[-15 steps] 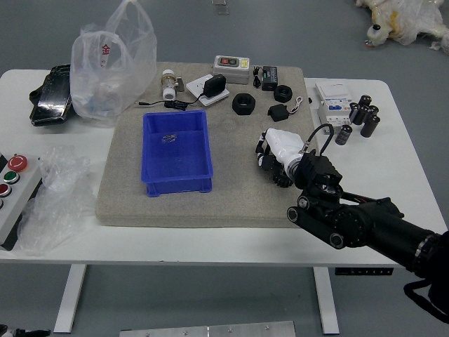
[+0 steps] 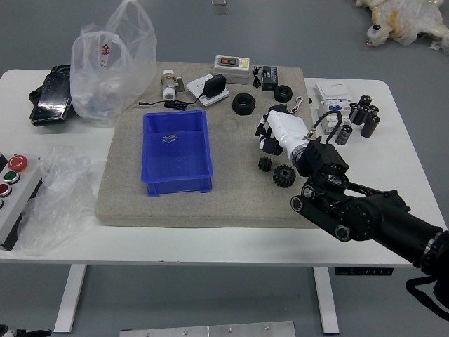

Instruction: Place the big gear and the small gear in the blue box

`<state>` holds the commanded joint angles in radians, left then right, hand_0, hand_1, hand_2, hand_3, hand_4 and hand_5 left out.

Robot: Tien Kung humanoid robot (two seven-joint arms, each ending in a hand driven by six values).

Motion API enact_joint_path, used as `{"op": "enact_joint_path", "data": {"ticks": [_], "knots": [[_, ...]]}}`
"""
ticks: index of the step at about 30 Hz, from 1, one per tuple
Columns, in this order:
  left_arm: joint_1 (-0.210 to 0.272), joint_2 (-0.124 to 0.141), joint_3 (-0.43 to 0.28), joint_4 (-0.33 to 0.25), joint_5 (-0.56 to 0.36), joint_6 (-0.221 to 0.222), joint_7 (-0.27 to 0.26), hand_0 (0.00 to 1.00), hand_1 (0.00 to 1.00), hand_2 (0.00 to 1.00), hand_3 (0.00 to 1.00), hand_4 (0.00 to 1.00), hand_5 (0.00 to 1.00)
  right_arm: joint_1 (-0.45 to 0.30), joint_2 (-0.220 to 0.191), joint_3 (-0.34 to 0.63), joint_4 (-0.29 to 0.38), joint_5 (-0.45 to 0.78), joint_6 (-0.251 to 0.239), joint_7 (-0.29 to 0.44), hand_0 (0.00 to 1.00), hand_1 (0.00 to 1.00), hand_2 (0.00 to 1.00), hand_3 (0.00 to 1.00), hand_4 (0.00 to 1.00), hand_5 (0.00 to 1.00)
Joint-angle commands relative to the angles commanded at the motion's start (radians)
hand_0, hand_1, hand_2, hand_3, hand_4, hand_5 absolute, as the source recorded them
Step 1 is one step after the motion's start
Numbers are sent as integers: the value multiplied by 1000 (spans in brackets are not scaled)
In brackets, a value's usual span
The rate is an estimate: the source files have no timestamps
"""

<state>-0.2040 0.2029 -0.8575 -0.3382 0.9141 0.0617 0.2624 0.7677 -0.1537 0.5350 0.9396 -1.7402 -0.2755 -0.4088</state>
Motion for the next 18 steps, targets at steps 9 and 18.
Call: {"op": "enact_joint_path", "data": {"ticks": [9,18], "knots": [[5,0,-4,-1,1,2,3,649,597,570,637,641,290,-51,-57,72,184,-90,212,-205,412,619,887,902,775,336],[3,0,-5,-1,3,1,3,649,598,571,637,639,291,-55,-57,44,259,-96,310,-237,407,614,886,899,781,323]]}}
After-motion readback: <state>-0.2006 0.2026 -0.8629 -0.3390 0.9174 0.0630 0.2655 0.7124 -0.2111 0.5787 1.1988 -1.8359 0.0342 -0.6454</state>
